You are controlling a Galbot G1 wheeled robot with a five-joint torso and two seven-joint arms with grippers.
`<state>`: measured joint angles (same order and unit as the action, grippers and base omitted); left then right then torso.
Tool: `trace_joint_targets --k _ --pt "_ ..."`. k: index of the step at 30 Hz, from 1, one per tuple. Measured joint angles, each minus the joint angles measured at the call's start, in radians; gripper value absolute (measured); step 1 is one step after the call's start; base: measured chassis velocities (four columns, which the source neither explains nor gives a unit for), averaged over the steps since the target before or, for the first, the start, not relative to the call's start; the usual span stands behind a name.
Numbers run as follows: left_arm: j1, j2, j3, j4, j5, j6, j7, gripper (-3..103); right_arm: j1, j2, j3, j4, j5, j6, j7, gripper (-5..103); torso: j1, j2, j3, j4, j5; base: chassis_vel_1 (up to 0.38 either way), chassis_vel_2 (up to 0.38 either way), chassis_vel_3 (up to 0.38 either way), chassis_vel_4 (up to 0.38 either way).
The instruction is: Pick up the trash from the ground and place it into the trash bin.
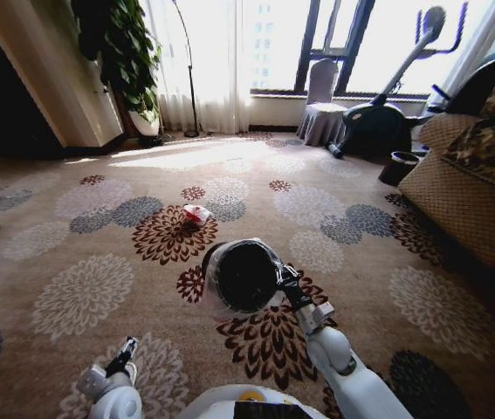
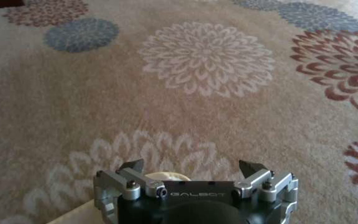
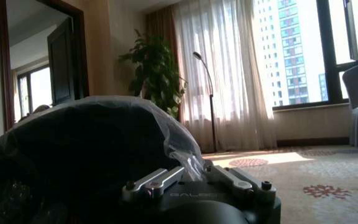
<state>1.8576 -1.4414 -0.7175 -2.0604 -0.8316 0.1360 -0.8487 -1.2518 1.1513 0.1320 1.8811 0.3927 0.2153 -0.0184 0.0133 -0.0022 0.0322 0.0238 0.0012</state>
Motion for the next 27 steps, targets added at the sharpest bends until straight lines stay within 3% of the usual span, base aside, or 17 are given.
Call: trace_joint_targets --k 2,3,5,7,9,17,20,27 --pt "0.016 0.006 -0.008 -0.025 -0.085 0.005 -0.079 100 0.022 0.001 -0.01 -0.018 0.007 0.004 0.0 0 0.0 0.0 0.0 -0.0001 -0.0011 -0.024 -0.04 0.015 0.016" --pt "0.016 0.006 -0.008 -0.025 -0.085 0.005 -0.079 100 0.022 0.001 -0.01 -0.018 0.007 0.004 0.0 0 0.0 0.0 0.0 -0.0001 -0.0011 0.0 0.0 0.0 0.0" --pt "0.011 -0.008 -0.021 -0.029 -0.163 -0.004 -0.179 100 0.039 0.012 -0.017 -0.037 0.011 0.016 0.001 0 0.0 0.0 0.0 0.0005 -0.001 0.0 0.0 0.0 0.0" --pt "0.006 -0.012 -0.027 -0.025 -0.184 -0.006 -0.199 101 0.04 0.015 -0.018 -0.041 0.011 0.018 0.0 0 0.0 0.0 0.0 0.0006 -0.0013 0.0 0.0 0.0 0.0" --pt "-0.011 -0.014 -0.05 0.008 -0.284 -0.008 -0.239 98 0.039 0.024 -0.022 -0.051 0.011 0.028 0.0 0 0.0 0.0 0.0 0.0008 -0.0012 0.0 0.0 0.0 0.0" --pt "-0.061 0.013 -0.082 0.093 -0.367 -0.018 -0.213 95 0.037 0.022 -0.03 -0.054 0.012 0.03 0.0 0 0.0 0.0 0.0 0.0003 -0.0014 0.0 0.0 0.0 0.0" --pt "-0.094 0.029 -0.088 0.148 -0.391 -0.015 -0.179 99 0.046 0.015 -0.034 -0.056 0.017 0.029 0.0 0 0.0 0.0 0.0 0.0003 -0.0013 0.0 0.0 0.0 0.0" --pt "-0.139 0.063 -0.099 0.264 -0.419 -0.012 -0.111 97 0.05 0.01 -0.035 -0.068 0.021 0.024 0.0 0 0.0 0.0 0.0 0.0003 -0.0012 0.0 0.0 0.0 0.0"
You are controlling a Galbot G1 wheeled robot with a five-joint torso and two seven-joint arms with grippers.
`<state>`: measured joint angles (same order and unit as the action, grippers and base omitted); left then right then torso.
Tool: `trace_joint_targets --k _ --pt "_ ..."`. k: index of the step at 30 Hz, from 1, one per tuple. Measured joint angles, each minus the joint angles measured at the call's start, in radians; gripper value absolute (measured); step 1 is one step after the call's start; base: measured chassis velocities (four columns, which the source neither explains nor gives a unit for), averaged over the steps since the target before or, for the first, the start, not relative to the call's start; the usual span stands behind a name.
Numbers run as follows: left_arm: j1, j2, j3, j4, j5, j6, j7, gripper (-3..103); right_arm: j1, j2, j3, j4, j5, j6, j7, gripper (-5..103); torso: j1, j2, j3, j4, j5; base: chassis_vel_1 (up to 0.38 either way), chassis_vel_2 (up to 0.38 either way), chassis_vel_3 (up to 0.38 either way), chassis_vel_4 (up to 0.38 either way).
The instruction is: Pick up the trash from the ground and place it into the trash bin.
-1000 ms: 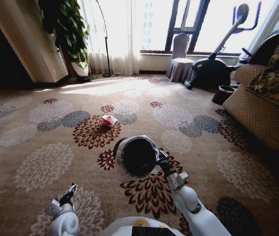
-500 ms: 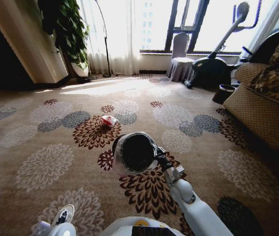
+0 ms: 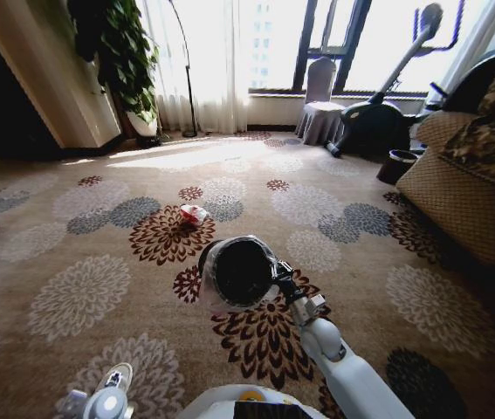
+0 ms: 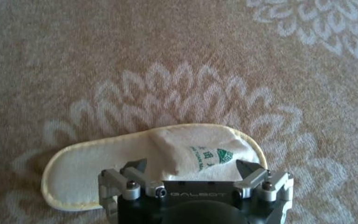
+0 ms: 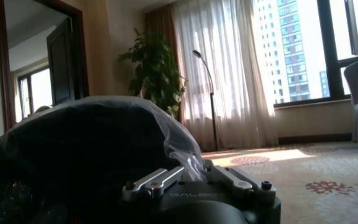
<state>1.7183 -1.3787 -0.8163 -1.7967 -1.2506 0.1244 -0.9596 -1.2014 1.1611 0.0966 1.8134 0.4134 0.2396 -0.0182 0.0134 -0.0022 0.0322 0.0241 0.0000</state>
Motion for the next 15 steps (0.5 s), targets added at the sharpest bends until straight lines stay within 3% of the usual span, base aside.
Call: trace_joint_targets --k 6,9,12,15 --pt "-0.019 0.012 -0.005 0.055 -0.027 -0.006 0.069 91 -0.005 -0.001 0.001 -0.017 0.0 0.001 0.0 0 0.0 0.0 0.0 -0.0001 -0.0001 0.0 0.0 0.0 0.0" --pt "-0.016 0.001 0.003 0.056 -0.03 -0.027 0.115 79 -0.001 -0.002 -0.008 -0.019 0.0 0.001 0.0 0 0.0 0.0 0.0 0.0001 0.0003 0.0 0.0 0.0 0.0" --pt "-0.018 -0.005 0.008 0.064 -0.023 -0.042 0.125 76 0.004 -0.001 -0.011 -0.023 0.0 0.001 0.0 0 0.0 0.0 0.0 0.0002 0.0001 0.0 0.0 0.0 0.0" --pt "-0.019 -0.013 0.014 0.078 -0.012 -0.071 0.143 63 0.015 0.002 -0.017 -0.034 0.002 0.001 0.0 0 0.0 0.0 0.0 0.0001 0.0 0.0 0.0 0.0 0.0"
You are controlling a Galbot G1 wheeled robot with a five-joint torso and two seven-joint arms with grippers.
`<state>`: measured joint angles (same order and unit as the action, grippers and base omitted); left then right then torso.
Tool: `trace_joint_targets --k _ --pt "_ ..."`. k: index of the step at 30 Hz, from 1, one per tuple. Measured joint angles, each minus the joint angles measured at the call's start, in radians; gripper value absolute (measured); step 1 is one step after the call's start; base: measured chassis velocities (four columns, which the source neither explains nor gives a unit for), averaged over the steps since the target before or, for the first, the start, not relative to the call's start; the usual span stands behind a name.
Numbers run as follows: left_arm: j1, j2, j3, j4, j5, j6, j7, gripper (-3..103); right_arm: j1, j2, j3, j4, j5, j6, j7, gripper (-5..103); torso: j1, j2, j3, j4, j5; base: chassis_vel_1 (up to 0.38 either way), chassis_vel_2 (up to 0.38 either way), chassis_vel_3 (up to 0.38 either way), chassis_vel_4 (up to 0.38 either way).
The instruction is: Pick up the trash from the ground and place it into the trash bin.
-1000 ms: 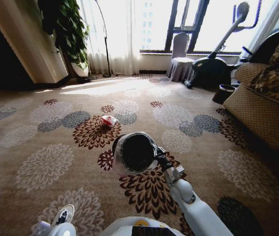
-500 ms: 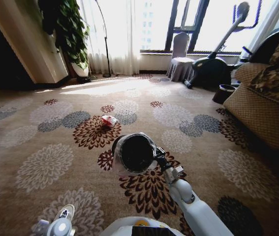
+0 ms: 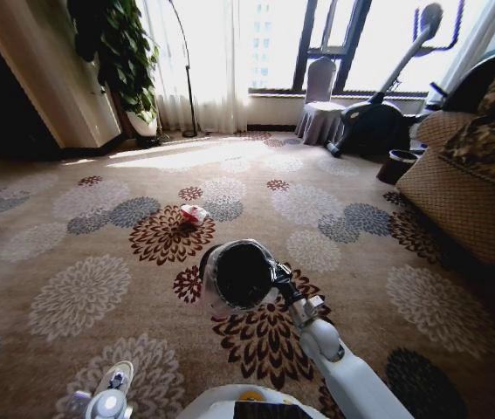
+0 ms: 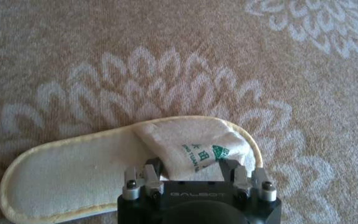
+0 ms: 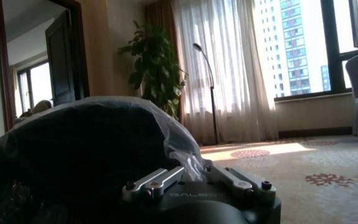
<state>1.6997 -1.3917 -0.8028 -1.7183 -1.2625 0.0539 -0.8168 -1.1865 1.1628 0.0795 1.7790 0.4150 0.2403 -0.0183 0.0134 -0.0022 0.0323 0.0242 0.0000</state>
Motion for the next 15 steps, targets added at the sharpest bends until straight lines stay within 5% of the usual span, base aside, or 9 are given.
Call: trace_joint_targets --k 15 --pt "0.024 -0.019 0.003 -0.055 0.082 -0.047 0.035 24 0.005 0.016 -0.009 -0.026 -0.007 0.013 0.0 0 0.0 0.0 0.0 -0.0001 0.0 0.0 0.0 0.0 0.0"
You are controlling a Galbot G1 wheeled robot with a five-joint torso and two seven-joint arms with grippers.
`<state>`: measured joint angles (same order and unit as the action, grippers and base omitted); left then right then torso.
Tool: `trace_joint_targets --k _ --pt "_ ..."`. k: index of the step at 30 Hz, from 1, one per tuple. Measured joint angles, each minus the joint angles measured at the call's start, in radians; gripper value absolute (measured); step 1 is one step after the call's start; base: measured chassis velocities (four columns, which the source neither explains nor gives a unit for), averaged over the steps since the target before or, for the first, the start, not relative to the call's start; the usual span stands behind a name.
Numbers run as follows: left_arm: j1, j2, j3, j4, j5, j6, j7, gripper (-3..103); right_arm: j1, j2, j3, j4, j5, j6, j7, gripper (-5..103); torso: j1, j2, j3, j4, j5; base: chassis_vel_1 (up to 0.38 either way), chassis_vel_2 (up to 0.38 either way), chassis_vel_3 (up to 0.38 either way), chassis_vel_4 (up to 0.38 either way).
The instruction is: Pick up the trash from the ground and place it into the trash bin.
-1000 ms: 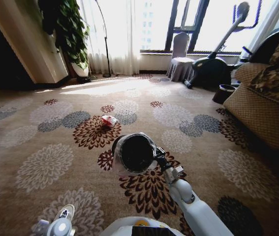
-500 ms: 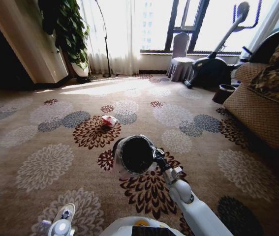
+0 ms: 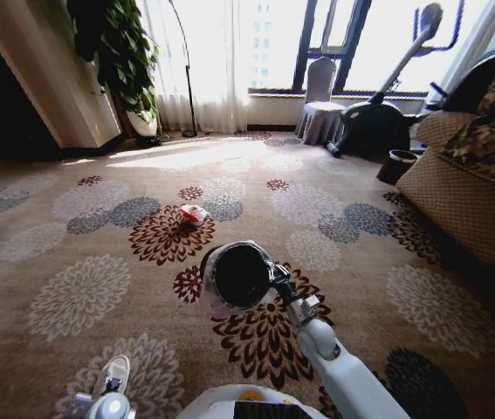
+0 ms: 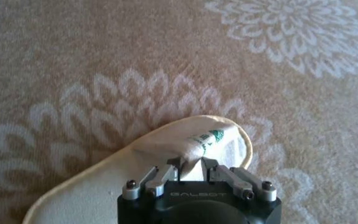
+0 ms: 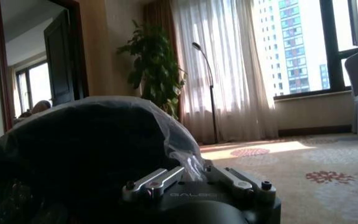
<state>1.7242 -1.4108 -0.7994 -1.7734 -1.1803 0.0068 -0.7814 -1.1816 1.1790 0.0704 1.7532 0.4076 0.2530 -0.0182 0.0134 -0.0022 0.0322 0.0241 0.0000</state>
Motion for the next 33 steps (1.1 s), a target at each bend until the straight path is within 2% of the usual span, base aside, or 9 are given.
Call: trace_joint_targets --k 7,11,13,18,19,21,24,26,33 --pt "0.023 -0.009 -0.002 -0.078 0.097 -0.029 0.049 8 -0.003 0.005 0.001 0.002 -0.003 0.002 0.0 0 0.0 0.0 0.0 -0.0001 0.0 0.0 0.0 0.0 0.0" --pt "0.047 -0.008 -0.001 -0.133 0.219 -0.115 0.194 0 -0.002 0.014 -0.002 0.003 -0.007 0.002 0.0 0 0.0 0.0 0.0 0.0 0.0001 0.0 0.0 0.0 0.0" --pt "0.057 0.001 -0.004 -0.167 0.317 -0.211 0.331 0 0.009 0.024 -0.011 -0.007 -0.012 0.002 0.0 0 0.0 0.0 0.0 0.0001 0.0 0.0 0.0 0.0 0.0" --pt "0.041 0.034 -0.037 -0.195 0.417 -0.331 0.513 0 0.036 0.04 -0.031 -0.028 -0.018 0.002 0.0 0 0.0 0.0 0.0 0.0 0.0 0.0 0.0 0.0 0.0" --pt "0.041 0.034 -0.037 -0.195 0.417 -0.331 0.513 0 0.036 0.04 -0.031 -0.028 -0.018 0.002 0.0 0 0.0 0.0 0.0 0.0 0.0 0.0 0.0 0.0 0.0" --pt "0.024 0.065 -0.056 -0.226 0.397 -0.369 0.637 0 0.07 0.05 -0.047 -0.047 -0.018 -0.001 0.0 0 0.0 0.0 0.0 0.0 -0.0002 0.0 0.0 0.0 0.0" --pt "0.008 0.093 -0.065 -0.292 0.326 -0.367 0.732 0 0.115 0.064 -0.062 -0.086 -0.013 -0.003 0.0 0 0.0 0.0 0.0 0.0001 0.0001 0.0 0.0 0.0 0.0" --pt "0.006 0.099 -0.065 -0.308 0.311 -0.361 0.747 0 0.127 0.068 -0.066 -0.098 -0.012 -0.003 0.0 0 0.0 0.0 0.0 0.0001 0.0 0.0 0.0 0.0 0.0" --pt "-0.032 0.173 -0.042 -0.522 0.119 -0.245 0.889 0 0.232 0.106 -0.118 -0.206 -0.003 -0.008 0.0 0 0.0 0.0 0.0 0.0 0.0003 0.0 0.0 0.0 0.0"
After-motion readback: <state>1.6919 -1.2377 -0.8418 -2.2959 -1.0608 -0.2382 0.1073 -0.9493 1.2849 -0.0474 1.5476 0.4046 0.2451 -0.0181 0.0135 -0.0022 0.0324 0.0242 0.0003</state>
